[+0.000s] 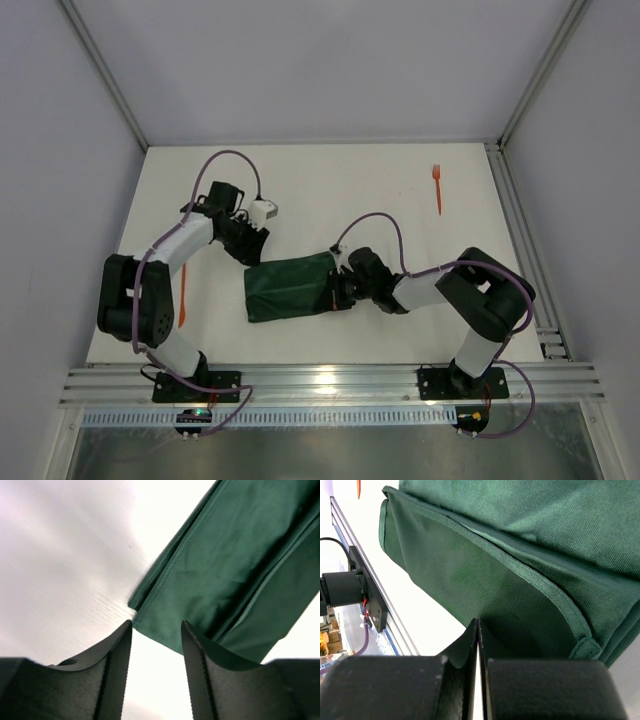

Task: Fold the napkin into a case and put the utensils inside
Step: Pick up the 2/3-rectangle-folded napkin from the center of the board.

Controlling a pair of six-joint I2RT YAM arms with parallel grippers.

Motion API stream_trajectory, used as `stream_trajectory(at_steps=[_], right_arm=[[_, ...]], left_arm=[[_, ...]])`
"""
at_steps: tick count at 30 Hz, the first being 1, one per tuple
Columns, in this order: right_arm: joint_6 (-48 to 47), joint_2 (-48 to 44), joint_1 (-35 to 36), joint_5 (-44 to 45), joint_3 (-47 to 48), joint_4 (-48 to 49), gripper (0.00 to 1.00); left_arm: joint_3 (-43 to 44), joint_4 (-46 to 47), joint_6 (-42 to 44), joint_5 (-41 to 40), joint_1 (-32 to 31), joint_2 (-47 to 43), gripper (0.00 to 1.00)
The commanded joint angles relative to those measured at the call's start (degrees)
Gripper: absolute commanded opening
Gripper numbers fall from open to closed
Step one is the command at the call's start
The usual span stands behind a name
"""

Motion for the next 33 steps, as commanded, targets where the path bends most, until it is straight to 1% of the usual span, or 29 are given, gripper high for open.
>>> stream_trajectory(at_steps=[1, 6, 8, 9, 14, 23, 26, 31, 33], right_arm=[[-3.05, -0.63, -0.21, 2.87, 0.67, -4.8, 0.04], [-4.72, -0.89, -0.21, 2.51, 2.51, -6.91, 0.04], [-5.6, -1.24, -0.3, 2.6, 3.48, -8.31, 0.04], [-5.95, -1.33, -0.21, 2.69, 3.92, -8.93, 0.04], [-7.89, -2.21, -0.13, 2.43, 5.94, -11.13, 0.04], [-8.5, -3.62, -0.3, 3.39, 6.91, -12.19, 0.04], [-8.85, -3.36, -0.21, 3.04, 7.79, -12.02, 0.04], [-9.38, -4.14, -0.21, 3.3, 8.14, -11.75, 0.04], [-9.73, -5.2, -0.21, 3.57, 8.05, -11.93, 0.04]], left_arm=[[1.26, 0.93, -2.71, -2.7, 0.41, 2.23, 0.49], [3.02, 0.22, -3.15, -2.18, 1.11, 7.76, 0.54], [3.11, 0.31, -2.98, -1.21, 1.2, 9.87, 0.64], [3.2, 0.31, -2.63, -0.95, 1.2, 10.58, 0.65], [2.93, -0.56, -1.75, -0.07, 0.58, 13.39, 0.65], [1.79, -5.22, 0.71, -1.21, -2.4, 15.5, 0.6], [0.92, -5.05, 0.71, -2.35, -3.19, 15.24, 0.6], [0.21, -3.65, -0.08, -6.47, -4.78, 14.72, 0.59], [0.3, -3.47, -0.51, -8.15, -5.92, 14.98, 0.58]])
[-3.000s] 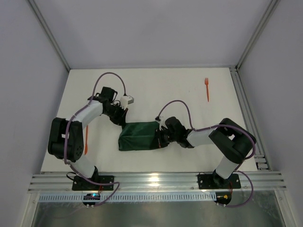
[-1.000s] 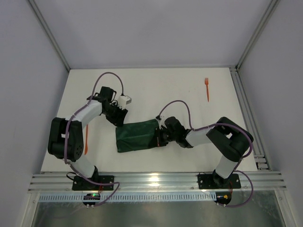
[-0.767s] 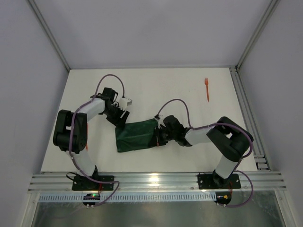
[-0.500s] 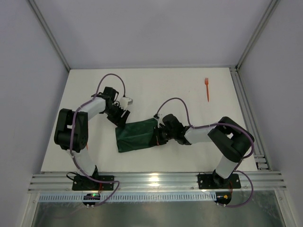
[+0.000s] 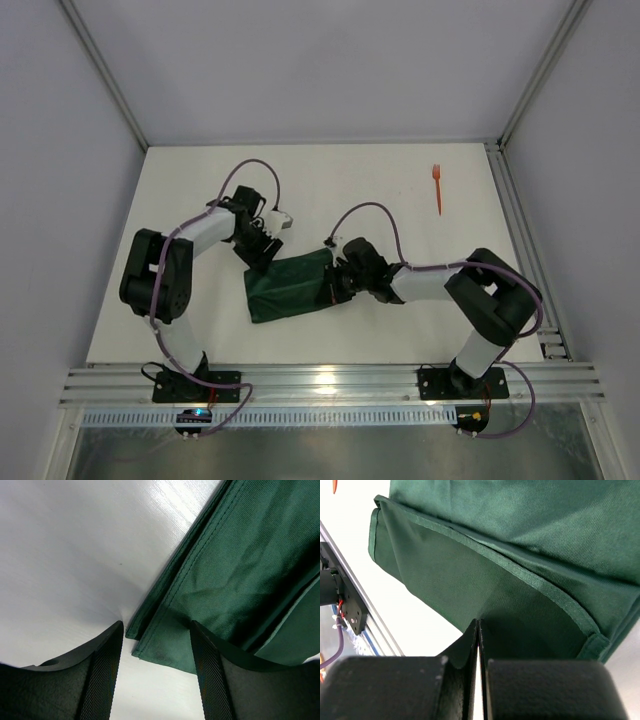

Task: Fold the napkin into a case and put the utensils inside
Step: Pick up the 2/3-rectangle-folded napkin from the center of the board.

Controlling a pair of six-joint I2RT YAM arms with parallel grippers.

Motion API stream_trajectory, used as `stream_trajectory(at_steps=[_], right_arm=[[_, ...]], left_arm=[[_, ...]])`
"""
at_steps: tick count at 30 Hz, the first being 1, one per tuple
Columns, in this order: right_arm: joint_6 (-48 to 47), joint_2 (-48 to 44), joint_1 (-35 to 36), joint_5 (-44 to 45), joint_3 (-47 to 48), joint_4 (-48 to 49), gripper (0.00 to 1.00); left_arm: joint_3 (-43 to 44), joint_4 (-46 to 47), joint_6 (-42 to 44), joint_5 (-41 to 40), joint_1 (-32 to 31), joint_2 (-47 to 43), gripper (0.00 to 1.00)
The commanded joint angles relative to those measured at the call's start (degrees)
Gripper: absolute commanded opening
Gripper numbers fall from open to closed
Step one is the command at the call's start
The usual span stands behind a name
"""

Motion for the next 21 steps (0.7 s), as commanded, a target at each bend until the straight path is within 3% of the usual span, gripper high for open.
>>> stream_trajectory(at_steps=[1, 5, 12, 16, 21], right_arm=[[-1.67, -4.08, -0.3, 1.21, 1.54, 0.1, 0.04], [-3.16, -7.86, -2.23, 1.03, 2.24, -1.48, 0.07], [-13.87, -7.97, -10.49, 4.9, 11.46, -12.1, 0.31], [-20.2, -2.35, -11.02, 9.2, 17.79, -18.53, 0.34], [-24.77, 1.7, -11.11, 10.61, 22.45, -20.65, 0.36]], left_arm=[[-2.98, -2.38, -0.6, -2.88, -2.16, 3.66, 0.57], [-2.54, -2.55, -0.52, -1.93, -2.52, 3.66, 0.55], [-1.49, -2.99, -1.48, -0.7, -1.82, -1.43, 0.59], [-0.34, -4.13, -2.01, 1.15, 0.73, -5.65, 0.57], [0.19, -4.22, -2.45, 2.56, 4.86, -8.3, 0.46]])
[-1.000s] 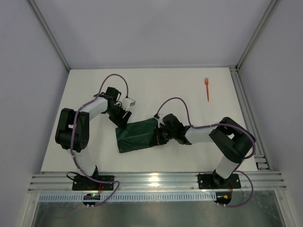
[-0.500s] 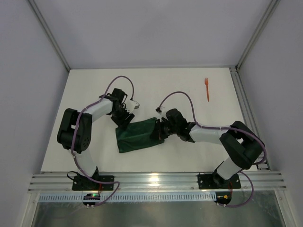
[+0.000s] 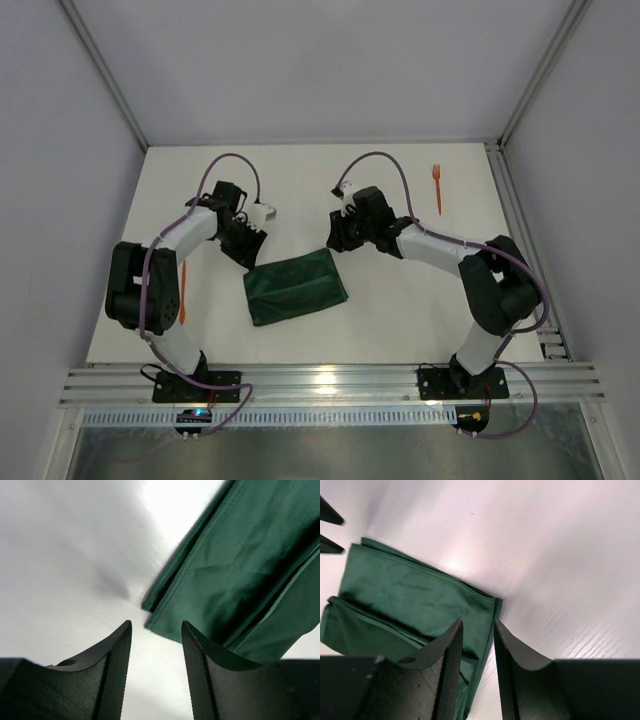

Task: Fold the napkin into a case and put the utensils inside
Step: Pick up the 2/3-rectangle-folded napkin from the center of the board.

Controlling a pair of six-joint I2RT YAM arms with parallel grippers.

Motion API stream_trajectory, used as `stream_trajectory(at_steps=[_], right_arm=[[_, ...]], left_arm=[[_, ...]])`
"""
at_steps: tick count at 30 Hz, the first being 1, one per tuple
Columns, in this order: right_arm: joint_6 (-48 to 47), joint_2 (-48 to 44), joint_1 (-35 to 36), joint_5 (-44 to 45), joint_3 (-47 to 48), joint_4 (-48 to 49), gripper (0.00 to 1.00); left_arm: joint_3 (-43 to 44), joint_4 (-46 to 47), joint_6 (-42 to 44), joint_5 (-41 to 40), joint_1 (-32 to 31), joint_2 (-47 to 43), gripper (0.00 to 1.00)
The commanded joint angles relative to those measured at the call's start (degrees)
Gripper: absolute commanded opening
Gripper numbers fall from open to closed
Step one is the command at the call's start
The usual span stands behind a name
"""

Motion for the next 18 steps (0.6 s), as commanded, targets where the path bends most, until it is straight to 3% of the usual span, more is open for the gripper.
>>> stream_trajectory(at_steps=[1, 3, 13, 18], right_arm=[[-6.33, 2.45, 0.41, 1.68, 3.42, -4.34, 0.36], [-7.65, 3.94, 0.49, 0.71, 4.65, -4.78, 0.36], [-9.24, 10.36, 1.99, -0.44, 7.73, -6.36, 0.36], [-9.33, 11.59, 1.9, 0.7, 7.82, -5.66, 0.34]], left_arm=[[0.78, -1.07, -0.68, 2.06, 2.37, -2.86, 0.43], [0.69, -1.07, -0.68, 1.53, 2.47, -1.71, 0.37], [0.69, 1.56, -1.03, -0.49, 2.29, 5.94, 0.35], [0.86, 2.09, -1.03, -0.32, 2.2, 6.64, 0.26]])
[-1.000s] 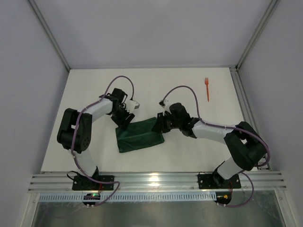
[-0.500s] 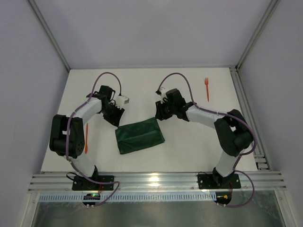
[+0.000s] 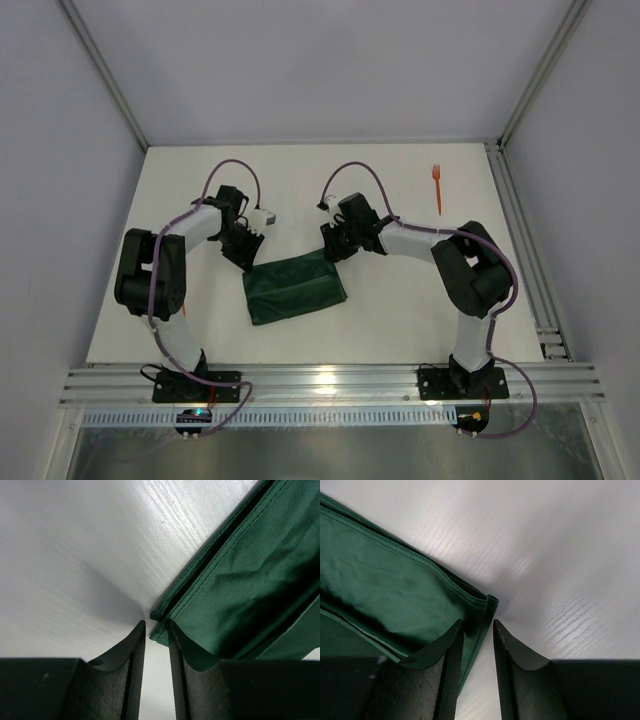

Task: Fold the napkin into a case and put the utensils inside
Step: Pick up the 2/3-rectangle-folded napkin from the center of the board.

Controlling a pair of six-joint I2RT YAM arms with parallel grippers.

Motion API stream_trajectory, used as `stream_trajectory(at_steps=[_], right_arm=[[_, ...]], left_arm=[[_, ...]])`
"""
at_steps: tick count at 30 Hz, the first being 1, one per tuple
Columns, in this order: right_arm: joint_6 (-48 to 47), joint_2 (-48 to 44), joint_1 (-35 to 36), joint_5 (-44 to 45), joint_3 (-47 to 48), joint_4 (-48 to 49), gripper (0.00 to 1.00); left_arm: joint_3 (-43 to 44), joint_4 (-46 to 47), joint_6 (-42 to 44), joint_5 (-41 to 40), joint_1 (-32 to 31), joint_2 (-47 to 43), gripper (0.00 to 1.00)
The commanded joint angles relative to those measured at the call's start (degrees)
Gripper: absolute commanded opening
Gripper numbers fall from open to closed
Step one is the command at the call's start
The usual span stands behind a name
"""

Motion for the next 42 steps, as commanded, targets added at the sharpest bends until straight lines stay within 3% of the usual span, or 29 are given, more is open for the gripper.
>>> stream_trajectory(at_steps=[1, 2, 4, 7, 9, 16, 23, 25, 26, 27, 30, 42], right_arm=[[-1.05, 0.73, 0.13, 0.81, 1.96, 0.61, 0.34], [-0.78, 1.0, 0.04, 0.9, 2.13, 0.87, 0.32], [-0.43, 1.7, 0.04, 1.34, 2.14, 1.49, 0.18], [1.32, 1.18, -0.57, 1.34, 0.74, 3.59, 0.04], [2.9, 0.74, -1.45, 0.29, -0.15, 4.56, 0.04], [6.5, -0.93, -5.05, -7.08, -4.62, 9.57, 0.04], [8.45, 0.56, -6.64, -8.77, -4.98, 10.11, 0.04], [8.45, 0.73, -6.64, -9.38, -4.9, 10.28, 0.04], [8.36, 0.56, -6.64, -9.47, -4.89, 10.28, 0.04], [8.27, 0.65, -6.72, -9.47, -4.89, 10.28, 0.04], [7.66, 0.38, -6.64, -9.38, -4.98, 9.93, 0.05], [6.34, 0.03, -6.55, -10.08, -5.33, 9.4, 0.06]], left_arm=[[0.36, 1.48, -0.4, 0.25, -0.33, 1.79, 0.26], [0.36, 1.3, -0.22, 0.51, -0.25, 1.79, 0.26], [0.53, 0.95, -0.13, 1.04, -0.25, 1.88, 0.24], [0.8, 1.12, -0.05, 0.96, -0.25, 1.88, 0.08], [0.8, 1.48, 0.04, 0.78, -0.33, 1.88, 0.0], [0.1, 2.35, 1.01, 1.13, -0.33, 1.27, 0.0], [0.71, 1.92, 0.74, 2.7, -0.33, 0.56, 0.0], [0.89, 1.56, 1.18, 3.94, -0.25, -0.32, 0.05], [0.89, 1.56, 1.1, 4.29, -0.25, -0.75, 0.21], [0.97, 1.65, 0.92, 4.64, -0.25, -1.37, 0.26], [1.67, 2.44, -0.39, 4.39, -0.33, -2.07, 0.36], [5.37, 4.46, -3.47, 2.45, -0.25, 2.05, 0.27]])
